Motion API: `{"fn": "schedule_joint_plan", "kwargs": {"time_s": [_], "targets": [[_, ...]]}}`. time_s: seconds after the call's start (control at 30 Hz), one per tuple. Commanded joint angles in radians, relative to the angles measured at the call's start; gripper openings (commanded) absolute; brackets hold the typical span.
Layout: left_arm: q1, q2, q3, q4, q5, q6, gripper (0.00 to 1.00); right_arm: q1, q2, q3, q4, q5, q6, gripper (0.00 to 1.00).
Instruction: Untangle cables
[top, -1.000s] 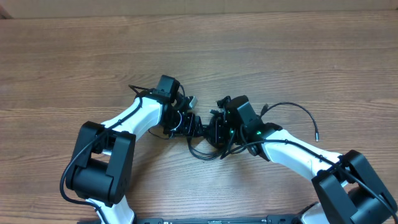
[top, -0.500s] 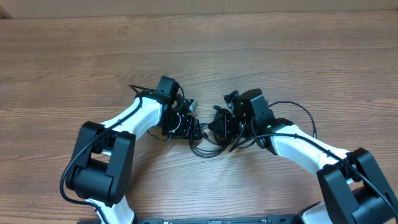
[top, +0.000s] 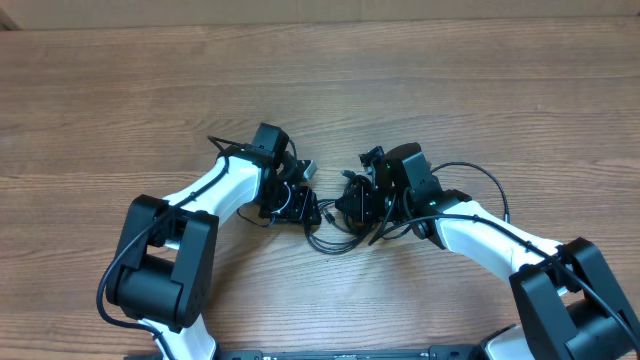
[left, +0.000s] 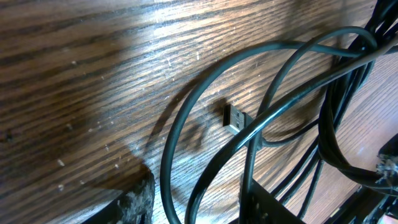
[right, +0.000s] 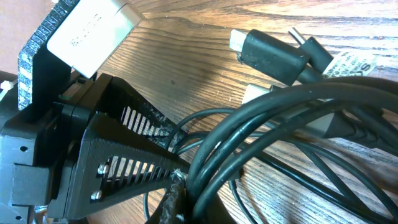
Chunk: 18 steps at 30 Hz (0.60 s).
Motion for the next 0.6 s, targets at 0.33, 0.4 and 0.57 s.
{"fn": "schedule_joint_plan", "kwargs": {"time_s": [0.33,0.4,0.57], "targets": [[-0.047,0.030,-0.024,0.005,-0.074,-0.045,0.35,-0.002,0.006,-0.014,-0.001,0.008,-0.008,0.04],[-0.049,0.030,-0.024,0.006,-0.099,-0.076,0.34,-0.002,0.006,-0.014,-0.003,0.012,-0.008,0.04],[-0.049,0.030,-0.024,0.023,-0.109,-0.106,0.29,-0.002,0.006,-0.014,-0.003,0.012,-0.008,0.04]]}}
